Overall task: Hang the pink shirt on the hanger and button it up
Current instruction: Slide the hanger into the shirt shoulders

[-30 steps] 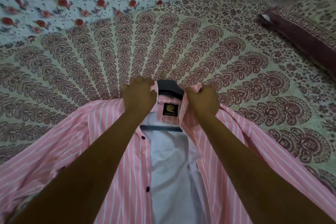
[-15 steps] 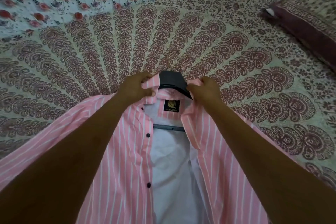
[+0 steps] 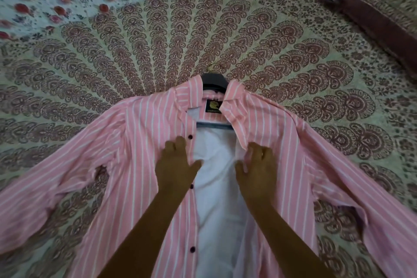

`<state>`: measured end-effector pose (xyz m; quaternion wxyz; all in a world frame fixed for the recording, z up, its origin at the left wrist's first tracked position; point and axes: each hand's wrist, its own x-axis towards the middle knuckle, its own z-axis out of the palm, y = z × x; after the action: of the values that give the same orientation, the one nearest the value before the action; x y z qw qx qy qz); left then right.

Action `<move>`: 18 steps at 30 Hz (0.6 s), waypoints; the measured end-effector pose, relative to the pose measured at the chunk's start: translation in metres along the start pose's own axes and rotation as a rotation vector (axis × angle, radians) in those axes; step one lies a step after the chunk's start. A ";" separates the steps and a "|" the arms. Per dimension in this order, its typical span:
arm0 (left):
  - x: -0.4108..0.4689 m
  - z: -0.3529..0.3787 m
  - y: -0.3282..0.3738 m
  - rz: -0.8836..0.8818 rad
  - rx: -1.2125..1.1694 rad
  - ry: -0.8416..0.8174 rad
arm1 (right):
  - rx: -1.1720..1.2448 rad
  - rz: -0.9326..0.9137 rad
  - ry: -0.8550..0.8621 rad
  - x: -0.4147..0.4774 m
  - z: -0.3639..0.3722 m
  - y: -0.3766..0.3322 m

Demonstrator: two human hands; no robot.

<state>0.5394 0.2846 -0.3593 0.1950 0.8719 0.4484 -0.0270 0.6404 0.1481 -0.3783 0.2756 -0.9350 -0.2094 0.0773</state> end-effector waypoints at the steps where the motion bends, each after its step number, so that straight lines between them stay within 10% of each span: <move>1: -0.011 0.007 -0.004 -0.025 0.032 -0.043 | 0.031 0.065 -0.027 -0.011 -0.003 0.003; 10: -0.028 -0.024 0.001 0.074 -0.498 -0.088 | 0.267 -0.211 -0.176 -0.039 -0.001 -0.059; 15: -0.063 -0.023 -0.048 0.146 -0.099 -0.554 | 0.119 -0.174 -0.687 -0.088 0.014 -0.042; 18: -0.100 -0.023 -0.072 0.165 -0.319 -0.336 | 0.116 -0.158 -0.505 -0.139 0.000 -0.021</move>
<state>0.4195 0.2539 -0.3384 0.4037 0.8469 0.3357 -0.0844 0.5078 0.1033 -0.3625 0.2729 -0.8495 -0.3391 0.2982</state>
